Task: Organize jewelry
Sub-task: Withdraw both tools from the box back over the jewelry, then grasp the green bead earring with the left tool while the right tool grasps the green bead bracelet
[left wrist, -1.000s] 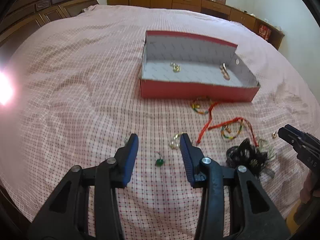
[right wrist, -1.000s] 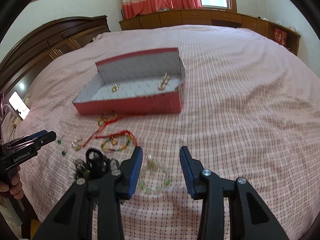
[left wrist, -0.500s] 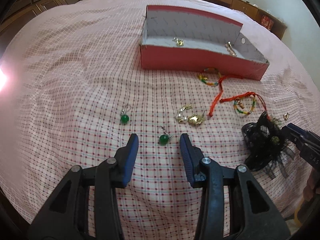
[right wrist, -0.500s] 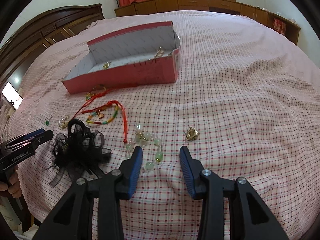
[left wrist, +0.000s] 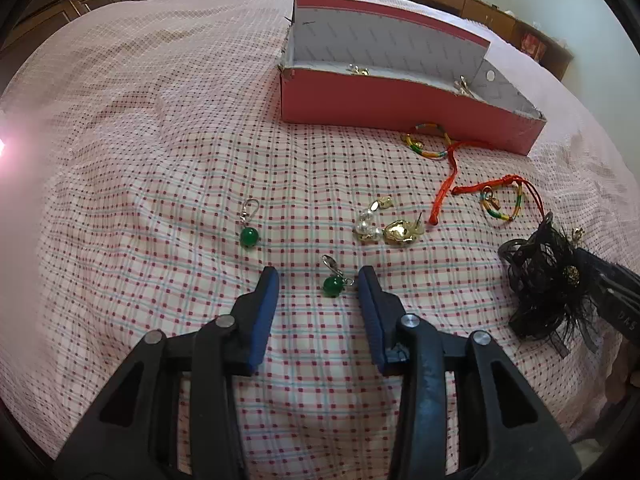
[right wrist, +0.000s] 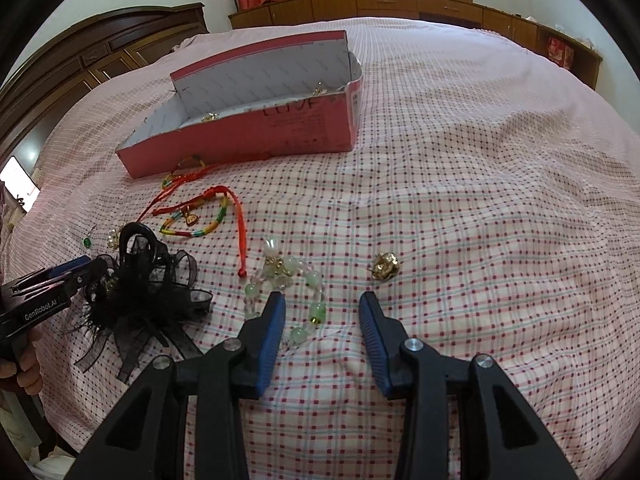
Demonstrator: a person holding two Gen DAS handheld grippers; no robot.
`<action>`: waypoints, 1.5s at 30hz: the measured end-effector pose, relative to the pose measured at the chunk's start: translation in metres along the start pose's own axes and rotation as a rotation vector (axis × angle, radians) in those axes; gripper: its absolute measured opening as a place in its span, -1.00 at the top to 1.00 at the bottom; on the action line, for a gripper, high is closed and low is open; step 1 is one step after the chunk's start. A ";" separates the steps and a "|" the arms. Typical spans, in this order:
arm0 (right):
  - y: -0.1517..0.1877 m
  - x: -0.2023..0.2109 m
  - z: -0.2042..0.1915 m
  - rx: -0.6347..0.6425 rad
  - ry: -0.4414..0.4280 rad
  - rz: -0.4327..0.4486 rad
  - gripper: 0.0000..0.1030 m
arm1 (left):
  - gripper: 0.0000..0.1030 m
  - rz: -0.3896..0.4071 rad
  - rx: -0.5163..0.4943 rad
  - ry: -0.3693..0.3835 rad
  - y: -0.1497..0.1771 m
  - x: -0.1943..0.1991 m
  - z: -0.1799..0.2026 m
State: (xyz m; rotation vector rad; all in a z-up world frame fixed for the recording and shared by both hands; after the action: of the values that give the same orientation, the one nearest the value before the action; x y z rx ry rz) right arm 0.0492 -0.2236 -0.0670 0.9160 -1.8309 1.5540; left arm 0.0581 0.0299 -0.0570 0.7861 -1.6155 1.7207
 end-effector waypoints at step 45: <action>-0.034 0.090 -0.028 0.074 -0.082 0.270 0.82 | 0.87 0.188 -0.038 0.061 -0.026 0.087 0.024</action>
State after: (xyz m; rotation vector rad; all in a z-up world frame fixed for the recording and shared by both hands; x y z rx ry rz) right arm 0.0215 -0.2116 0.0281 0.8018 -2.0351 1.7800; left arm 0.0247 0.0117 0.0291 0.5726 -1.7207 1.8186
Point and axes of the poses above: each gripper's, at about its wrist camera, not at the fingertips, and x roughly against the way its jaws point, z to its right, y to its underside, the point moved 3 cm from there along -x, roughly the way its jaws point, and after that the axes turned 3 degrees about z, right-handed, at the moved point
